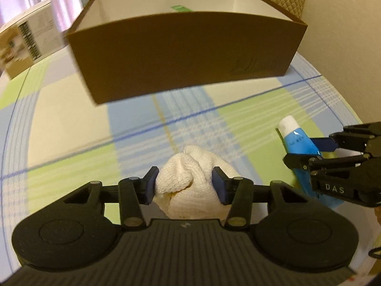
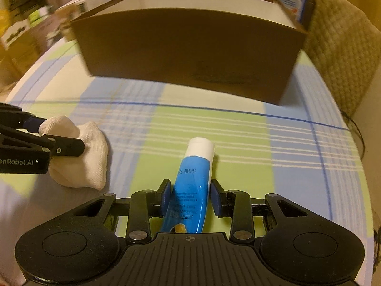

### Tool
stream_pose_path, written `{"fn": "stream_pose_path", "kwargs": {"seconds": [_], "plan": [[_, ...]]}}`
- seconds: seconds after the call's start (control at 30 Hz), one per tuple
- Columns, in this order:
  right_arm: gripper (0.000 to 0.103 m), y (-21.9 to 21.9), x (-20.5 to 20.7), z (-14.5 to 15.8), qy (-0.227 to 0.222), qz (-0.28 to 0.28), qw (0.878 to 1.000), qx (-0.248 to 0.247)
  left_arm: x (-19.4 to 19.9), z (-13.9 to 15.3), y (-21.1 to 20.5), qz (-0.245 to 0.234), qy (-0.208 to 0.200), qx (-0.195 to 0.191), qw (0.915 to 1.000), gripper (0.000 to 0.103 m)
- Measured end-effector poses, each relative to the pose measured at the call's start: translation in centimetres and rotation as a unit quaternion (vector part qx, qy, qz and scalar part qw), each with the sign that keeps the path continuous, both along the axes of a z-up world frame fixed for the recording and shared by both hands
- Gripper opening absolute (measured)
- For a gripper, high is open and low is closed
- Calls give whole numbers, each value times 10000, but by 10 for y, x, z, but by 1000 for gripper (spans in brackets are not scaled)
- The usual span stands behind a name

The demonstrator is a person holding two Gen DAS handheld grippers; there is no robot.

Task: Organize objects
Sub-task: 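Lift the white cloth and blue tube off the table with both tools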

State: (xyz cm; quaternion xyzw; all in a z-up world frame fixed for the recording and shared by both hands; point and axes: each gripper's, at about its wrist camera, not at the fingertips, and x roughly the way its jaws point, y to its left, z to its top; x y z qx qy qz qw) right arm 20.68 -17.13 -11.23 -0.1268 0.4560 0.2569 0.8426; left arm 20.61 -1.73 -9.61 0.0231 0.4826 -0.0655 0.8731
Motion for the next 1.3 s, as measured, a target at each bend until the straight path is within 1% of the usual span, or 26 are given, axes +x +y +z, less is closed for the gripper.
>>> {"fn": "stream_pose_path", "kwargs": {"seconds": [0.13,0.27,0.4,0.5,0.53,0.6,0.63,0.67,0.7,0.77,0.87,0.9,0.97,1.07,1.1,1.17,1.3], "plan": [[32,9,-17,-1,24,379,9993,-1,-23,3,18,229,83,26,9997,45],[32,15,-32,-1,48,697,9976,12,-41,5,38,597,142,70,9981,45],[32,17,-42,-1,77,846,9964,45,-50,5,57,979,183,64,9950,47],[33,16,-43,-2,114,760,9970,99,-54,6,62,999,217,41,9948,51],[33,16,-43,-2,133,725,9972,121,-55,7,62,967,228,-2,9950,53],[36,15,-42,-2,172,659,9976,156,-59,11,64,764,235,-112,9967,67],[40,14,-43,-2,187,635,9977,170,-62,14,64,662,201,-110,9975,70],[44,13,-43,-2,205,605,9978,174,-65,17,63,520,126,-65,9985,75],[46,13,-43,-2,217,579,9979,183,-67,19,62,362,77,-33,9993,81],[52,10,-45,-2,247,517,9981,229,-71,23,58,21,-22,113,9999,83],[60,9,-48,-2,282,450,9981,306,-72,23,49,-420,-153,487,9978,88],[60,8,-49,-1,291,432,9981,315,-71,21,47,-564,-174,587,9965,88],[62,7,-50,-1,308,369,9983,320,-70,16,41,-892,-122,648,9938,89],[63,4,-52,-1,324,289,9985,342,-68,6,33,-1161,-29,919,9890,88],[63,3,-53,-1,328,268,9985,346,-67,2,31,-1180,-4,1018,9878,87],[64,1,-54,0,334,211,9986,363,-64,-3,32,-1115,73,994,9888,86],[64,-1,-55,0,332,106,9987,360,-63,-5,31,-890,14,940,9916,73]]}}
